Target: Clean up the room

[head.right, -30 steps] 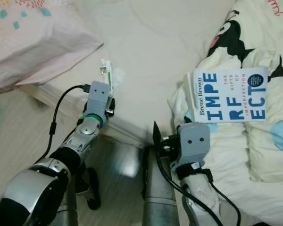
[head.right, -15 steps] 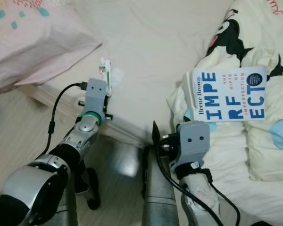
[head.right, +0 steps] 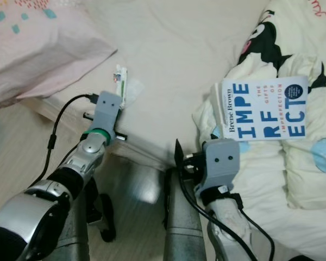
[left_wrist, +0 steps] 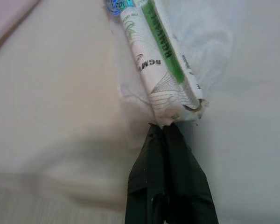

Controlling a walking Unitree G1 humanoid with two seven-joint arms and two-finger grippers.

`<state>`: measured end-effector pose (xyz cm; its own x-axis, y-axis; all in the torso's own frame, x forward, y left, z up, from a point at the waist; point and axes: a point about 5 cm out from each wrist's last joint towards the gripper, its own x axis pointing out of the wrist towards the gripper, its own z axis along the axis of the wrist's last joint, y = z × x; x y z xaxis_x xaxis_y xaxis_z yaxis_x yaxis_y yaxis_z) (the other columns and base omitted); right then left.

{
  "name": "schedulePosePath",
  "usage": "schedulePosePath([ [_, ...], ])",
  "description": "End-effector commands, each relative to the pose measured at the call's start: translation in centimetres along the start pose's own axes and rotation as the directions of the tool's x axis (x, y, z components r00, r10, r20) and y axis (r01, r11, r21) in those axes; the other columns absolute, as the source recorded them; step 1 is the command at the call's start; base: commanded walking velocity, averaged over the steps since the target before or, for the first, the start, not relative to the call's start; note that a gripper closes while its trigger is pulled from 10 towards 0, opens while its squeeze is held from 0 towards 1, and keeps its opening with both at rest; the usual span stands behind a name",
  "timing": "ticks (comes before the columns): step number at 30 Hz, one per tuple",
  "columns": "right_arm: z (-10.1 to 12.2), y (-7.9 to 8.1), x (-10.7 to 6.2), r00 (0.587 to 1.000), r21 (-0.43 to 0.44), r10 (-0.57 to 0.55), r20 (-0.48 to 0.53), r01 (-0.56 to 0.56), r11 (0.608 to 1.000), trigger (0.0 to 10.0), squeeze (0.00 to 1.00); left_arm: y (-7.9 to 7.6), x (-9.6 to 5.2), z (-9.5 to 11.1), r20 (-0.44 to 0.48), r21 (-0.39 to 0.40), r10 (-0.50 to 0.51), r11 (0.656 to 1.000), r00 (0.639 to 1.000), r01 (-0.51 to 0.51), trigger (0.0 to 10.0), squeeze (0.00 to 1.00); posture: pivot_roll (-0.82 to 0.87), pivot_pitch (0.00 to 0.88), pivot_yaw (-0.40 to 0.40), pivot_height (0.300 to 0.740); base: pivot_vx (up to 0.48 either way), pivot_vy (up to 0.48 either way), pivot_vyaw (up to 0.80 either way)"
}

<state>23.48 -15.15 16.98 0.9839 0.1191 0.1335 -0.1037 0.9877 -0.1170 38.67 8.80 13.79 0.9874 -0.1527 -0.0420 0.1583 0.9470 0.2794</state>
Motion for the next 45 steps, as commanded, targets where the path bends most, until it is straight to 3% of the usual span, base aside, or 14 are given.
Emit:
schedulePosePath([
  [1, -0.9, 0.3, -0.3, 0.999, 0.004, 0.012, -0.035, -0.012, 1.0, 10.0, 0.0, -0.2, -0.9, -2.3, -0.066, 0.037, -0.026, 0.999, 0.997, 0.029, 0.0, 0.0, -0.21, 0.468, 0.114, 0.601, 0.0, 0.0, 0.0],
  [7, -1.2, 0.4, 0.1, 0.999, 0.007, 0.031, -0.037, -0.031, 0.999, 10.0, 0.0, 1.2, -2.4, -4.7, -0.11, 0.097, -0.04, 0.994, 0.993, 0.051, 0.0, 0.0, -0.18, 0.447, 0.11, 0.601, 0.0, 0.0, 0.0],
  [17, -1.3, 0.3, 0.2, 0.999, 0.003, 0.03, -0.032, -0.029, 1.0, 10.0, 0.0, 2.2, -3.7, -5.1, -0.093, 0.096, -0.048, 0.994, 0.995, 0.057, 0.0, 0.0, -0.18, 0.438, 0.112, 0.601, 0.0, 0.0, 0.0],
  [18, -1.4, 0.1, 0.2, 0.999, -0.001, 0.027, -0.035, -0.027, 1.0, 10.0, 0.0, 2.9, -4.7, -5.2, -0.089, 0.112, -0.051, 0.992, 0.995, 0.061, 0.0, 0.0, -0.18, 0.433, 0.108, 0.601, 0.0, 0.0, 0.0],
  [24, -1.6, 0.2, 0.4, 0.999, -0.004, 0.034, -0.035, -0.034, 0.999, 10.0, 0.0, 3.2, -5.6, -5.5, -0.105, 0.129, -0.062, 0.989, 0.993, 0.076, 0.0, 0.0, -0.17, 0.422, 0.102, 0.601, 0.0, 0.0, 0.0],
  [25, -1.6, 0.2, 0.5, 0.999, -0.005, 0.036, -0.033, -0.036, 0.999, 10.0, 0.0, 3.0, -5.7, -5.5, -0.107, 0.124, -0.062, 0.99, 0.992, 0.075, 4.2, 0.0, -0.16, 0.41, 0.096, 0.601, 0.0, 0.0, 0.0],
  [26, -1.7, 0.1, 0.7, 0.999, -0.006, 0.038, -0.029, -0.038, 0.999, 10.0, 0.0, 2.8, -5.7, -5.3, -0.097, 0.105, -0.061, 0.992, 0.993, 0.071, 10.0, 0.0, -0.16, 0.408, 0.09, 0.601, 0.0, 0.0, 0.0],
  [30, -1.6, 0.1, 1.1, 0.999, -0.008, 0.043, -0.022, -0.043, 0.999, 10.0, 0.0, 2.3, -5.6, -4.6, -0.068, 0.071, -0.059, 0.995, 0.996, 0.064, 10.0, 0.0, -0.16, 0.403, 0.086, 0.601, 0.0, 0.0, 0.0],
  [31, -1.5, 0.1, 1.3, 0.999, -0.009, 0.046, -0.016, -0.046, 0.999, 10.0, 0.0, 2.1, -5.5, -4.0, -0.045, 0.051, -0.058, 0.997, 0.997, 0.06, 10.0, 1.0, -0.17, 0.396, 0.086, 0.601, 0.0, 0.0, 0.0],
  [36, -1.4, 0.1, 1.5, 0.999, -0.012, 0.046, -0.008, -0.046, 0.999, 10.0, 0.0, 1.9, -5.8, -2.9, -0.005, 0.017, -0.079, 0.997, 0.997, 0.079, 10.0, 1.0, -0.16, 0.392, 0.09, 0.601, 0.0, 0.0, 0.0],
  [45, -1.6, 0.0, 1.3, 0.999, -0.012, 0.041, -0.008, -0.041, 0.999, 10.0, 0.0, 3.2, -7.5, -2.0, 0.012, 0.033, -0.08, 0.996, 0.997, 0.079, 10.0, 1.0, -0.15, 0.392, 0.097, 0.601, 0.0, 0.0, 0.0],
])
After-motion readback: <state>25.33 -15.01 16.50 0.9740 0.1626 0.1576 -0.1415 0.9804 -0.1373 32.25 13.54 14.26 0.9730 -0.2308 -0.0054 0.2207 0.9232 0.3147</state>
